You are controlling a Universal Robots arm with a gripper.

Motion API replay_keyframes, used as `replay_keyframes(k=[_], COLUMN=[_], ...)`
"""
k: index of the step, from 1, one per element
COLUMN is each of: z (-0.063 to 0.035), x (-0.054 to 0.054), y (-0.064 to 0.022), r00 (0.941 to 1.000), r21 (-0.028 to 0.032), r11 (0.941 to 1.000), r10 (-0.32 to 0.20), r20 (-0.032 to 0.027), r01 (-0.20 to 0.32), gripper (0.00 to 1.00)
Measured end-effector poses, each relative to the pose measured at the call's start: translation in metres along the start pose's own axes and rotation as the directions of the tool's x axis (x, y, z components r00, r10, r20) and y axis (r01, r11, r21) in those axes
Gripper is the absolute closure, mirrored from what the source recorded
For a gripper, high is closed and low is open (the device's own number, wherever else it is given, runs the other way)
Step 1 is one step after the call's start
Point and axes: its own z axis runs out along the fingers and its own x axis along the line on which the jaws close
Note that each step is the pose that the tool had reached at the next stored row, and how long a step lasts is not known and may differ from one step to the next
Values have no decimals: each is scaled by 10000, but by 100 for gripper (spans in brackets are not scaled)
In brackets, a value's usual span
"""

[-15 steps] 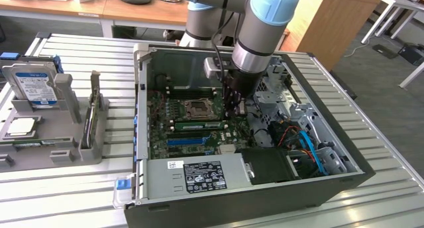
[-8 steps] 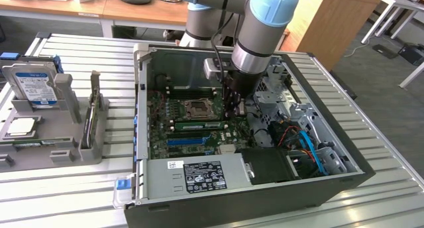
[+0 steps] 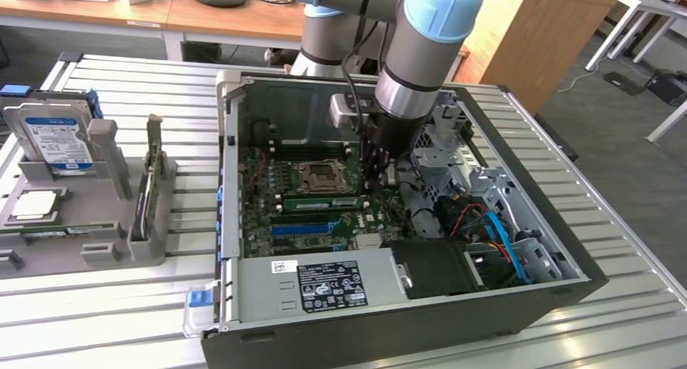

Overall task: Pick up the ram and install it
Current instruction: 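Press down the ram until it locks into place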

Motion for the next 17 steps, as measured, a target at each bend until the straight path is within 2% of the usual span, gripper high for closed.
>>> replay_keyframes(k=[17], z=[66], x=[2], y=[-1], r00=[10000], r21=[-2], r11=[10000], r10=[0], r20=[-5], r01=[0], gripper=[89])
